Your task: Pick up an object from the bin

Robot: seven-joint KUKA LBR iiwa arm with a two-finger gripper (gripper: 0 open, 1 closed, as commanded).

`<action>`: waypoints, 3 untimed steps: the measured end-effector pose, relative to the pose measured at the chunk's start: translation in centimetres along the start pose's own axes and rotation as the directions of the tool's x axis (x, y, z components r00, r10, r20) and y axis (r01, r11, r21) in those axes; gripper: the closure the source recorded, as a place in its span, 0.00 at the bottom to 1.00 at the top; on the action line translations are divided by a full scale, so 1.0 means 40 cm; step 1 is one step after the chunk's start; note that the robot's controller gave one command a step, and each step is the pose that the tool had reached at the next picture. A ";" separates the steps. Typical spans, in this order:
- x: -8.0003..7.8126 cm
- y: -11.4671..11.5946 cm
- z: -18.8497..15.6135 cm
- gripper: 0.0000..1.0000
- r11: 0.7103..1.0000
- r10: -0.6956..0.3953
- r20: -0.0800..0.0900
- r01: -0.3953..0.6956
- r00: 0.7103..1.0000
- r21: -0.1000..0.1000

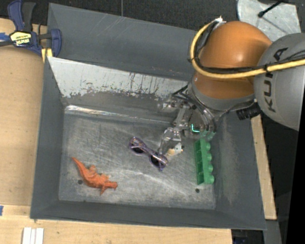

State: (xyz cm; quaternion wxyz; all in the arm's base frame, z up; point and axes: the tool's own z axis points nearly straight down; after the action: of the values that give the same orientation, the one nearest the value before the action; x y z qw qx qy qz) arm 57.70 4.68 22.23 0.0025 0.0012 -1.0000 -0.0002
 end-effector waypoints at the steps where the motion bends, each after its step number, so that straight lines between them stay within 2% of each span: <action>1: -0.004 0.000 -0.012 0.00 1.000 0.001 0.008 -0.001 1.000 0.000; 2: -0.014 -0.006 0.136 0.00 0.998 0.056 0.014 -0.056 0.998 -0.001; 3: -0.012 -0.007 0.319 0.00 0.998 0.070 0.008 -0.070 0.997 -0.001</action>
Offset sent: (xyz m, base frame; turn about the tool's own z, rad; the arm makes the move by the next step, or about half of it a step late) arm 0.0069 -0.0053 -0.1523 0.1375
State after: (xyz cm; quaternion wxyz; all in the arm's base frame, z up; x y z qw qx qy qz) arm 58.13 4.39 9.48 -0.0016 -0.0340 -0.9994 -0.0003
